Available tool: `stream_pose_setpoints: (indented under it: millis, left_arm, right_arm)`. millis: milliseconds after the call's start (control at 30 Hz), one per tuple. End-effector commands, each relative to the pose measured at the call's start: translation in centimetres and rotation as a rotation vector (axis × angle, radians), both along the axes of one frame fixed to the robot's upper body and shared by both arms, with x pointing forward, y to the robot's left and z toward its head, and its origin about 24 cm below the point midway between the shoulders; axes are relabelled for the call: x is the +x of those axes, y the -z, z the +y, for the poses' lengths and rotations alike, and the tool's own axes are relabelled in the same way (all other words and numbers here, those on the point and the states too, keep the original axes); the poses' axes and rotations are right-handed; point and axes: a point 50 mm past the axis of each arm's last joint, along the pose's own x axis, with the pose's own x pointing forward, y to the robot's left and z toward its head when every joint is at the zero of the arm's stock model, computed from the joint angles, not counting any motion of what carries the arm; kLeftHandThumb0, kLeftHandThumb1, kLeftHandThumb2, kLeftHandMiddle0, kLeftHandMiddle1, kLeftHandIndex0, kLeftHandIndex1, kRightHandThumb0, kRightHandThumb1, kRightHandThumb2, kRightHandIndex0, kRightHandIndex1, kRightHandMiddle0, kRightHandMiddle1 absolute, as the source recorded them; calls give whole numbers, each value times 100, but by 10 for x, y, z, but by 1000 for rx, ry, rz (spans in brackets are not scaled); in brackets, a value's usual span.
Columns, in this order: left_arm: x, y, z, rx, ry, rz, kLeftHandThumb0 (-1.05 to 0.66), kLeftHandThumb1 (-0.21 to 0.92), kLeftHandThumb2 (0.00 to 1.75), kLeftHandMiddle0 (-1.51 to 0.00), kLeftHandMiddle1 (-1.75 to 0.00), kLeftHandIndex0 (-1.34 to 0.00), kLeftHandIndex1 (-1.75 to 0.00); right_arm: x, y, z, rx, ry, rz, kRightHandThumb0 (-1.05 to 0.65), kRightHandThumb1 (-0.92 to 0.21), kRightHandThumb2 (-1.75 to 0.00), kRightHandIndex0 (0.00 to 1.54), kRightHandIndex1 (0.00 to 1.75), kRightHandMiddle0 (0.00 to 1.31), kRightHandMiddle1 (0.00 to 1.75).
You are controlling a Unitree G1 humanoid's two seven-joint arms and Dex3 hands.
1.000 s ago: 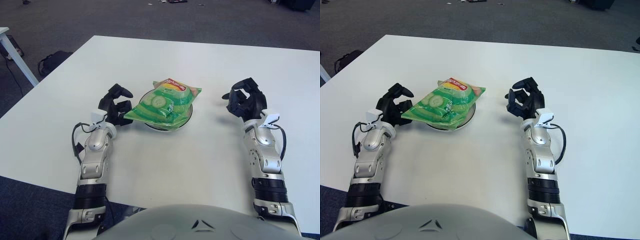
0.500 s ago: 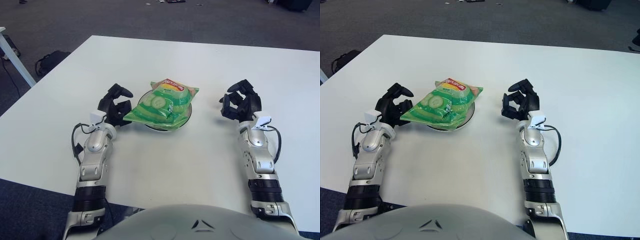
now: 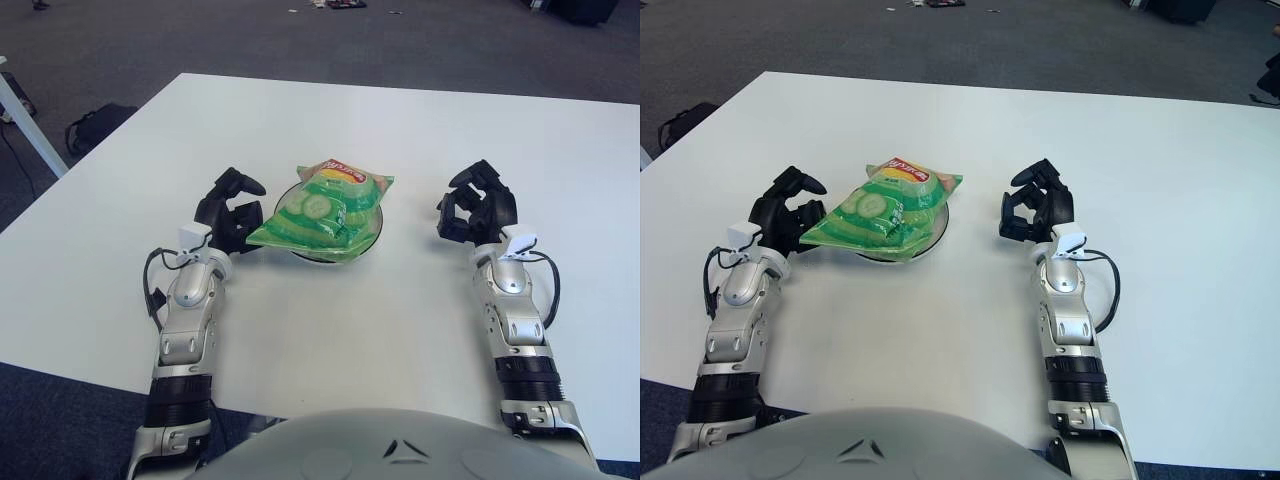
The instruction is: Put the snack into the plate.
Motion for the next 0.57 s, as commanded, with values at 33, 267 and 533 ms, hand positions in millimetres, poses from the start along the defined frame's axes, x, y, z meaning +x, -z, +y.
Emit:
stream_pose_setpoints:
  millis: [33,267,533]
  left_arm:
    - [-9,26,2,1,-21,100,-43,47,112,-120,-175,-49,-175]
    - [-7,28,1,-11,-21,108,-43,48,111,-119,-175,-48,-175]
    - [-6,29,0,-27,-25,114,-43,48,111,-119,-175,-48,-175]
  right_arm:
    - [-27,57,6,95,6,212,-1,-18,-148,69,174,51,174]
    - [-24,57,7,130,-11,207,-1,-19,-146,69,172,49,175]
    - [-21,57,6,139,-23,200,-1,-18,-147,70,172,50,175]
